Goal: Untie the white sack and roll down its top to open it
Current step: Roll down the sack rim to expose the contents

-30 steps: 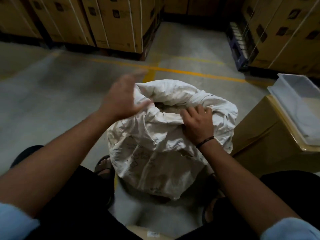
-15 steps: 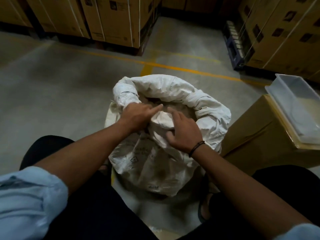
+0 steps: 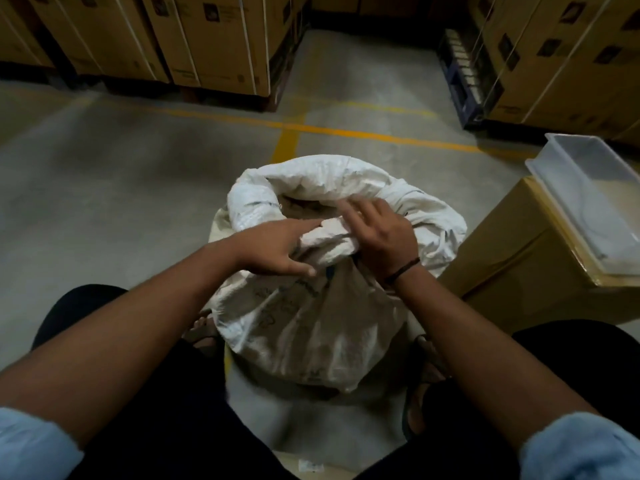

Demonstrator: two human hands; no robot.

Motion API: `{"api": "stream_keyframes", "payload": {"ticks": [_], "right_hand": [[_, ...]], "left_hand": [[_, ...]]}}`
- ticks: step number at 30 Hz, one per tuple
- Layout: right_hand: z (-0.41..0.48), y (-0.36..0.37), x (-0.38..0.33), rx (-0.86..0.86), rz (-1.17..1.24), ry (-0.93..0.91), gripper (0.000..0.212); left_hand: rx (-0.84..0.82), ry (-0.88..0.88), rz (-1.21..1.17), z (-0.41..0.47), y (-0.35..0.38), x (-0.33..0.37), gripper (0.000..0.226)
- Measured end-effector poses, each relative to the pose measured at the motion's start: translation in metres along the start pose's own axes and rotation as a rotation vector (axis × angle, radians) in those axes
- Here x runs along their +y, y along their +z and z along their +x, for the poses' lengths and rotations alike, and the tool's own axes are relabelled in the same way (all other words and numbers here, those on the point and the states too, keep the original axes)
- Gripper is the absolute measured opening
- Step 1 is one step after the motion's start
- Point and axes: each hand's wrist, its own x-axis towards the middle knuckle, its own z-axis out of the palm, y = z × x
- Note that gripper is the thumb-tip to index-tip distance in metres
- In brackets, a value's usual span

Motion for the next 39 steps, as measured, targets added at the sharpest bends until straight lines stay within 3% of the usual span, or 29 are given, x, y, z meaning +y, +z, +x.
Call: {"api": "stream_keyframes", "payload": {"ticks": [2,3,5,7,9,11,13,16,20,23,27,29,31,34,37,39], "right_hand": [[-0.002,0.0,-0.004,0.016,0.042,-0.077,0.039],[-0.003,0.001,-0.009,-0.007,0.086,-0.107,0.042],[-0.006,0.002,-0.023,-0.108,0.216,-0.096,0.055],[-0.009,0.002,-0.035,-0.27,0.383,0.018,0.083],[-0.017,0.002,-0.042,-0.399,0.561,0.132,0.109],[-0.026,0.003,-0.042,-0.467,0.647,0.292,0.122],[-0.033,0.005,-0.038,-0.538,0.596,0.428,0.126],[-0.044,0.013,-0.039,-0.594,0.334,0.278,0.125],[-0.041,0.03,-0.039,-0.412,0.029,0.168,0.088],[-0.031,0.033,-0.014,-0.189,-0.058,0.066,0.06],[-0.029,0.024,-0.006,0.026,0.011,-0.116,0.036],[-0.031,0.02,-0.017,0.038,0.05,-0.15,0.033],[-0.032,0.019,-0.025,-0.037,0.08,-0.156,0.038],[-0.037,0.015,-0.029,-0.313,0.166,-0.114,0.063],[-0.055,0.014,-0.023,-0.477,0.177,-0.094,0.094],[-0.071,0.019,-0.018,-0.487,0.183,-0.093,0.107]], "left_hand": [[-0.112,-0.076,-0.182,0.003,0.008,0.004,0.095],[-0.078,-0.101,-0.122,0.006,0.013,0.006,0.094],[0.135,-0.129,0.24,0.011,0.022,0.005,0.079],[0.274,-0.111,0.567,0.012,0.029,0.004,0.064],[0.349,-0.036,0.721,0.012,0.033,0.0,0.06],[0.483,0.082,0.74,0.012,0.038,-0.003,0.046],[0.578,0.133,0.708,0.012,0.043,-0.003,0.037],[0.608,0.055,0.734,0.009,0.054,0.001,0.054],[0.533,-0.057,0.722,0.002,0.05,0.001,0.089],[0.33,-0.049,0.495,-0.001,0.033,0.0,0.112],[0.041,-0.162,-0.1,-0.003,0.019,0.015,0.105],[-0.072,-0.149,-0.185,0.003,0.016,0.015,0.094],[-0.162,-0.146,-0.168,0.008,0.019,0.011,0.082],[-0.134,-0.148,0.02,0.016,0.025,0.01,0.051],[0.044,-0.073,0.451,0.019,0.036,0.011,0.059],[0.108,0.054,0.505,0.019,0.047,0.004,0.064]]}}
